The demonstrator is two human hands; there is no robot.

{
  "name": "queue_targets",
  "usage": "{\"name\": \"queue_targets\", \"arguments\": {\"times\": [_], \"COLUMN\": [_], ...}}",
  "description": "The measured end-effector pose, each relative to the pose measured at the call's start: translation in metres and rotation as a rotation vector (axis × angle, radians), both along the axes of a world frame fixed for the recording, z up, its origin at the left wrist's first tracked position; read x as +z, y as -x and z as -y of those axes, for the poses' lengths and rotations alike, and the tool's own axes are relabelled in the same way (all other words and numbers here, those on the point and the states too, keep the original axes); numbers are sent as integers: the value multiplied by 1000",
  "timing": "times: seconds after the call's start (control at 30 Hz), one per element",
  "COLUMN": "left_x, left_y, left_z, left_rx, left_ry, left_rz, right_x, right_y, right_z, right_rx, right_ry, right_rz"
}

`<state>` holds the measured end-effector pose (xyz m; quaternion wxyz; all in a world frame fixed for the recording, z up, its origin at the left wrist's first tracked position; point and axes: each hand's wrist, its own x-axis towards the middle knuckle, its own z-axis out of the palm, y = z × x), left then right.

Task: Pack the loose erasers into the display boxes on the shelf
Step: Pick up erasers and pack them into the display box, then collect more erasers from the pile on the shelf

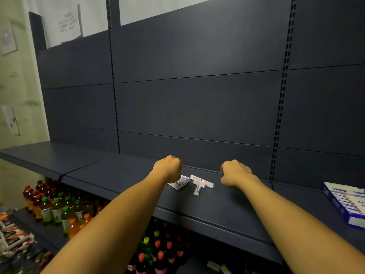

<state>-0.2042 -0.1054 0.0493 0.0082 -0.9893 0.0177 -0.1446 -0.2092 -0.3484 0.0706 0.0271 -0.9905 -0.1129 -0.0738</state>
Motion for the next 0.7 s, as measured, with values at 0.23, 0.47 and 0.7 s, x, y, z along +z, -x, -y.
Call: {"name": "queue_targets", "arguments": {"times": [0.23, 0.47, 0.7], "left_x": [-7, -13, -7], "left_y": [-45, -98, -131], "left_z": [-5, -4, 7], "left_rx": [-103, -241, -397], "left_ry": [26, 14, -62], "left_rz": [-52, -140, -334], "right_x": [-1, 0, -17], "right_y": [-45, -87, -110], "right_z": [-18, -23, -22], "right_rx": [-12, -24, -48], "right_ry": [-28, -72, -119], "right_rz": [-23, -119, -260]}}
